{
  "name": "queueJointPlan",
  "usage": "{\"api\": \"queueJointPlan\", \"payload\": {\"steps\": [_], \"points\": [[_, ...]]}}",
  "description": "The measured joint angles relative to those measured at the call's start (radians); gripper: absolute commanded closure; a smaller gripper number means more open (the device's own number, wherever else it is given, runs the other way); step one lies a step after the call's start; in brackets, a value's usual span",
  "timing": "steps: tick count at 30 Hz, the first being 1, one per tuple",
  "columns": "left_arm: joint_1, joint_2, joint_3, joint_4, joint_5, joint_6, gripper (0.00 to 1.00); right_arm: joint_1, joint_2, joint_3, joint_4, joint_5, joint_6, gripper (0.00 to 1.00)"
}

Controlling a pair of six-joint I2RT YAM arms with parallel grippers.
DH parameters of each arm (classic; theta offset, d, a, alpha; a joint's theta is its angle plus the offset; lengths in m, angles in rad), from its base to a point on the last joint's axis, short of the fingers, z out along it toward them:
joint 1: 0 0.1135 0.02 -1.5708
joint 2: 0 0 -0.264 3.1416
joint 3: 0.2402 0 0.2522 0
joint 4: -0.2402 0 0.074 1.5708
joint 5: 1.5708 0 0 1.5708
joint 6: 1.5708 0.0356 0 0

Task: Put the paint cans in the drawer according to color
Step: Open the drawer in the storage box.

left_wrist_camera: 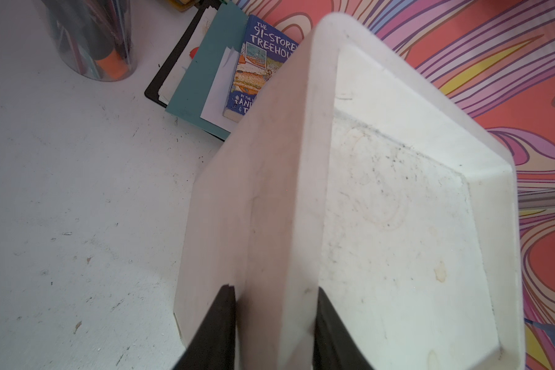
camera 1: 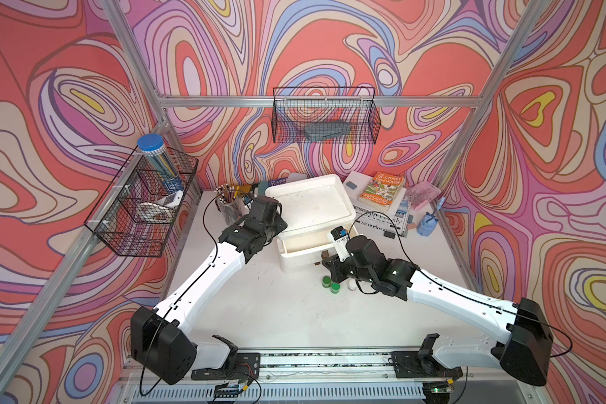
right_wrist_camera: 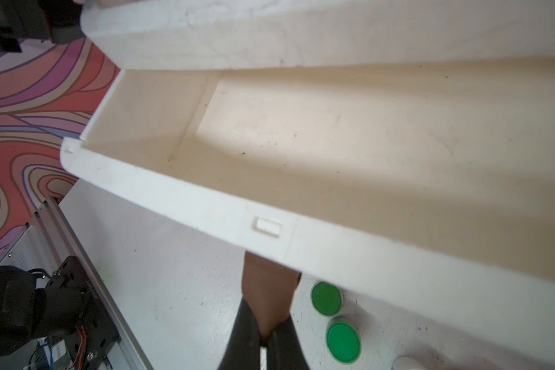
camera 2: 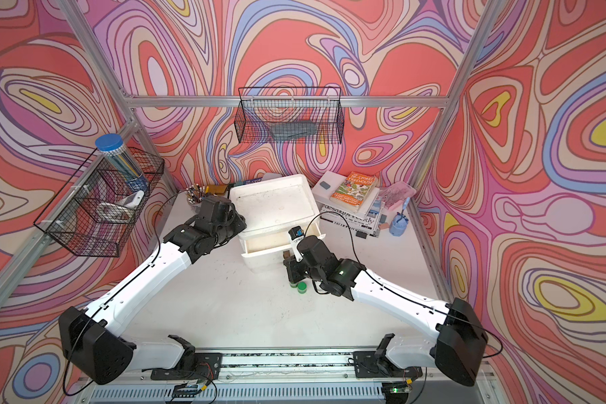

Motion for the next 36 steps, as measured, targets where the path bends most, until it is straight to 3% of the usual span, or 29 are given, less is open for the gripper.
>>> {"api": "queueJointPlan", "payload": {"steps": [12,36], "points": [[-0.001,0.0,0.0,0.0,-0.002,0.0,0.66,-0.008,-0.048,-0.018,-0.074,-0.135,-0.032,1.0],[-0.002,0.0,0.0,0.0,-0.005,0.001,0.67,-0.008,-0.125,-0.053,-0.166,-0.262,-0.071,1.0]]}}
